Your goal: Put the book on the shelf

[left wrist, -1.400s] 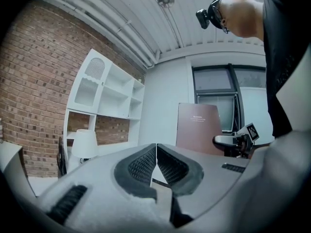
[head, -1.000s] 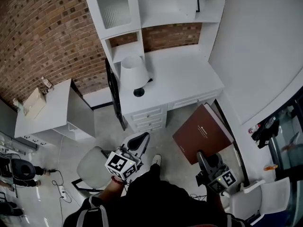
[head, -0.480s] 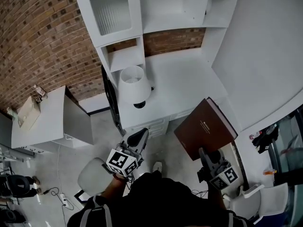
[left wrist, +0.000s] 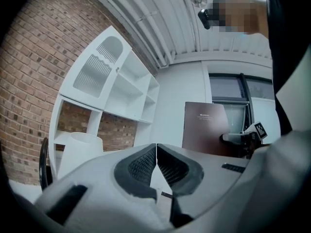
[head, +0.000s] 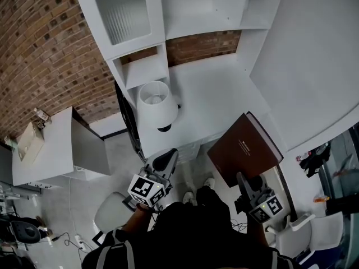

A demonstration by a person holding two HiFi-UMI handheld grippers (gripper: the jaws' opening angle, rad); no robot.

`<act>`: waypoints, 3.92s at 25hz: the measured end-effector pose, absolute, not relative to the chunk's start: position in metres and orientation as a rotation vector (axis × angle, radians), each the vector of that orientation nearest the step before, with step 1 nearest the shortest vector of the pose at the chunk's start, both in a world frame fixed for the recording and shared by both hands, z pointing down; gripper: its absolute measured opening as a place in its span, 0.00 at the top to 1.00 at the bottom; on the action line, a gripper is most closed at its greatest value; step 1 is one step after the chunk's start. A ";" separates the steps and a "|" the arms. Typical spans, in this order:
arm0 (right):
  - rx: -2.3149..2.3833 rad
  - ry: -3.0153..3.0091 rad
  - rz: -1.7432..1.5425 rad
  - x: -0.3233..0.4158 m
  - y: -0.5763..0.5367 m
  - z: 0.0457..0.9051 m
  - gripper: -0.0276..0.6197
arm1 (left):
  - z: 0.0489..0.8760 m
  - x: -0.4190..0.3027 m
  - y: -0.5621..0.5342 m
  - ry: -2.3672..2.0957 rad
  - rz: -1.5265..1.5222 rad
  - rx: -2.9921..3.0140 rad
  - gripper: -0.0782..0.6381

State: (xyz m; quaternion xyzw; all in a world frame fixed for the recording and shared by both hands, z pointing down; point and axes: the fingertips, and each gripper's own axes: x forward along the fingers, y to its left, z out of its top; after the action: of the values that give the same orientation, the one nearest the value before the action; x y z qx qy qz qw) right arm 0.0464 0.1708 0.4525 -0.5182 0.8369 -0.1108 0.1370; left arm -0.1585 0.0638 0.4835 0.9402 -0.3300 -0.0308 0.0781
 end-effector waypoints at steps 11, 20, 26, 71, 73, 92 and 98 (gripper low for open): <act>-1.460 2.390 -0.340 0.065 0.125 0.465 0.72 | 0.478 -0.137 0.028 -0.995 -0.126 2.830 0.86; -1.449 2.391 -0.353 0.096 0.064 0.462 0.72 | 0.474 -0.108 -0.027 -1.000 -0.101 2.823 0.86; -1.434 2.404 -0.365 0.119 0.007 0.461 0.72 | 0.472 -0.086 -0.078 -1.011 -0.086 2.816 0.86; -1.325 2.517 -0.050 0.192 -0.261 0.351 0.73 | 0.376 0.006 -0.298 -1.272 -0.155 2.943 0.86; -1.333 2.524 -0.020 0.189 -0.270 0.341 0.73 | 0.369 0.008 -0.302 -1.270 -0.150 2.969 0.86; -1.447 2.534 0.138 0.171 -0.347 0.280 0.73 | 0.310 0.003 -0.360 -1.374 -0.244 3.007 0.86; -1.446 2.501 0.098 0.164 -0.376 0.270 0.72 | 0.302 0.010 -0.369 -1.374 -0.252 3.013 0.86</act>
State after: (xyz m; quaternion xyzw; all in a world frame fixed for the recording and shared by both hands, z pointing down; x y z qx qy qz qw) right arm 0.1636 -0.3759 0.2700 -0.4963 0.8584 0.0338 0.1251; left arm 0.0095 -0.3688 0.3017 0.9036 -0.4119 -0.0757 -0.0895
